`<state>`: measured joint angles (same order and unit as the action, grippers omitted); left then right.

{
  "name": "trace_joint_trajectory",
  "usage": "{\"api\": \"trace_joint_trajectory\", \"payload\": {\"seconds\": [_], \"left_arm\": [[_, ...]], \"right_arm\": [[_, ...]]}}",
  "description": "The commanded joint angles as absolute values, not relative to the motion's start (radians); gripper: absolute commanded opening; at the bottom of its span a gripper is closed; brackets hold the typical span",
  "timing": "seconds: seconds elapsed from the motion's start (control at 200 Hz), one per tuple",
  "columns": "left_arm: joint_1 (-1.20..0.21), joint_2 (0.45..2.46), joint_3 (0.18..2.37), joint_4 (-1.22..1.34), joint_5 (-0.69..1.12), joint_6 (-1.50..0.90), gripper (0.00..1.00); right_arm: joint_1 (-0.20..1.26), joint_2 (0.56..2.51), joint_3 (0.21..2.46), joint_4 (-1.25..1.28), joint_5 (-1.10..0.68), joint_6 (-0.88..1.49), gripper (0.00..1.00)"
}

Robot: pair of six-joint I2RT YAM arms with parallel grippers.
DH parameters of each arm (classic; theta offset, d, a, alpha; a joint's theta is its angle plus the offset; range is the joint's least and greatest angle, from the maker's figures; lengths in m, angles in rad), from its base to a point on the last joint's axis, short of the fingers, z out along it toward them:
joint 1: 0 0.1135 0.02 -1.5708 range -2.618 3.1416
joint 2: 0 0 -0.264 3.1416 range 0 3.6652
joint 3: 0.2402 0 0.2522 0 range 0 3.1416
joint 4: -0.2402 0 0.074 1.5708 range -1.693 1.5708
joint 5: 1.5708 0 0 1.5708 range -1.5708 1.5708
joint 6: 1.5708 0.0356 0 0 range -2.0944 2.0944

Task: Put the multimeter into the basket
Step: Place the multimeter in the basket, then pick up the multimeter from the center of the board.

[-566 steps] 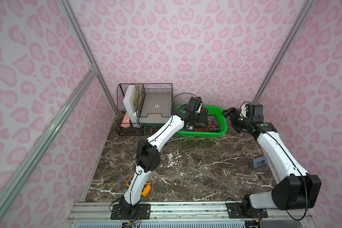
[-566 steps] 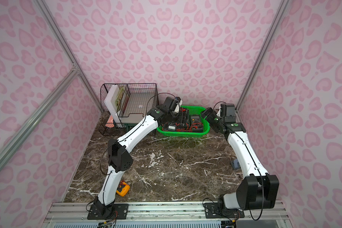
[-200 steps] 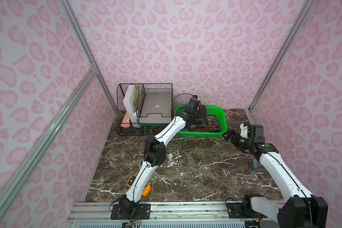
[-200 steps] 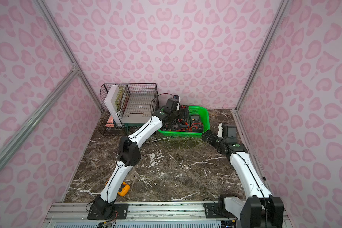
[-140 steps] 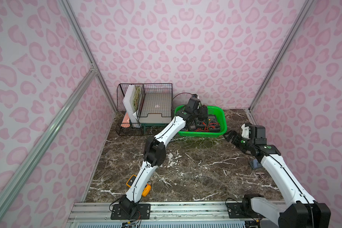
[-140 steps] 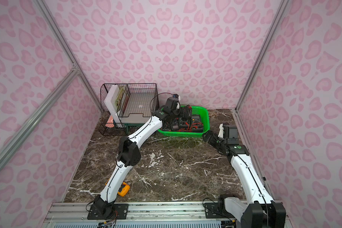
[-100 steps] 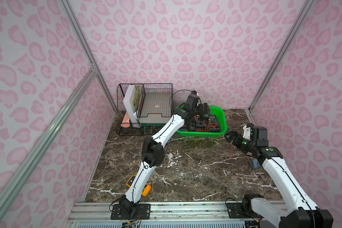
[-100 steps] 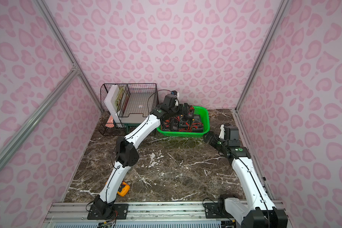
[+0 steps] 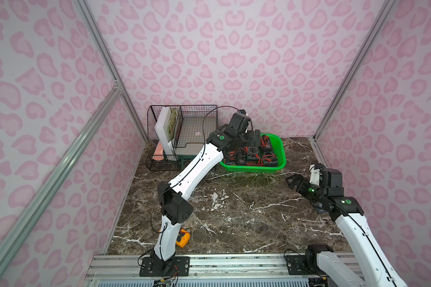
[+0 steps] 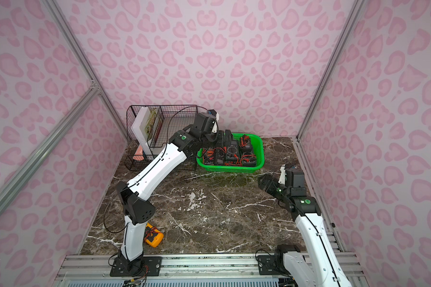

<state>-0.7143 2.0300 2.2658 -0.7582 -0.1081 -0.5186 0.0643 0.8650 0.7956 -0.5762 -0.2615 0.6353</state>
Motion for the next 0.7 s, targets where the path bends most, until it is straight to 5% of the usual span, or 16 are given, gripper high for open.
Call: {"api": "trace_joint_trajectory", "payload": {"seconds": [0.0, 0.38, 0.695], "left_arm": [[-0.725, 1.922, 2.143, -0.905, -0.218, -0.567, 0.99], [-0.737, 1.397, 1.424, -0.955, -0.402, -0.942, 0.98], [-0.737, 1.188, 1.210, -1.249, -0.459, -1.277, 0.99]], "right_arm": [[0.066, 0.833, 0.787, -0.625, -0.248, 0.606, 0.99], [0.077, 0.703, 0.680, -0.635, -0.317, 0.609, 0.99], [0.159, 0.731, 0.661, -0.608, -0.314, 0.625, 0.99]]}}
